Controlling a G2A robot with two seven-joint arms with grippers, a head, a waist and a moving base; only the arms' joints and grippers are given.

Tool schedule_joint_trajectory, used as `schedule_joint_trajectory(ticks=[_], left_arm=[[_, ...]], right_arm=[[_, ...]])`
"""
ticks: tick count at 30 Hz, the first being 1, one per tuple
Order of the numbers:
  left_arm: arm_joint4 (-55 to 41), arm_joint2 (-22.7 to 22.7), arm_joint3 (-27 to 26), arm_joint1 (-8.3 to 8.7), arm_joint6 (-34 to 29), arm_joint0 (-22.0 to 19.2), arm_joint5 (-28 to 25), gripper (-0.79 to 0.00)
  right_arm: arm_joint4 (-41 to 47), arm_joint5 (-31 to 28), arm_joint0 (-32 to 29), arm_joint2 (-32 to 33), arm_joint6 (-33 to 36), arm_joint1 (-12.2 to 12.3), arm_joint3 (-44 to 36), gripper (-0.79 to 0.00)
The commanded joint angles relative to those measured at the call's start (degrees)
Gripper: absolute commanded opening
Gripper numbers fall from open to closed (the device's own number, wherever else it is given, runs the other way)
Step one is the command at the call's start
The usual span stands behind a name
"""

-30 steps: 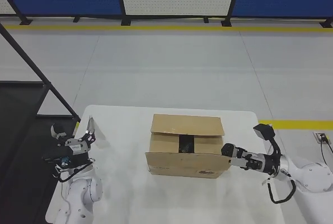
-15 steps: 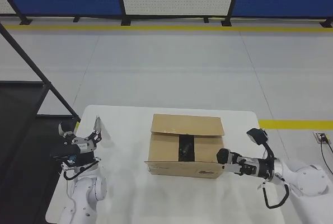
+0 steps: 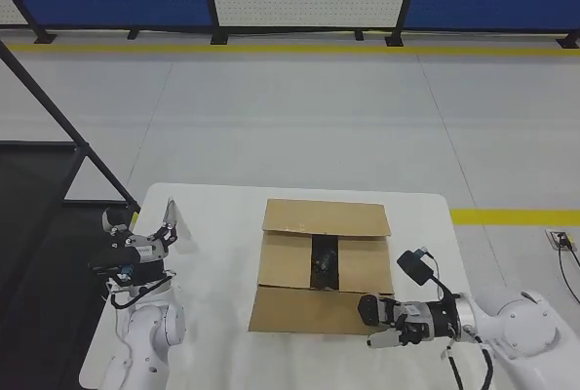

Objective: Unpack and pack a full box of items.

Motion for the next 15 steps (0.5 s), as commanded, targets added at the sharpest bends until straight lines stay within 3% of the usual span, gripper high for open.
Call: schedule_joint_trajectory(ticks=[1, 15], left_arm=[[-0.01, 0.01, 0.26, -0.04, -0.02, -0.27, -0.09, 0.000], [-0.69, -0.81, 1.42, -0.18, -0.36, -1.35, -1.25, 0.000]], right_arm=[[-0.82, -1.39, 0.31, -1.96, -1.39, 0.66, 0.72, 0.000], [-4.79, -12.33, 3.54, -13.24, -12.36, 3.35, 9.29, 0.000]])
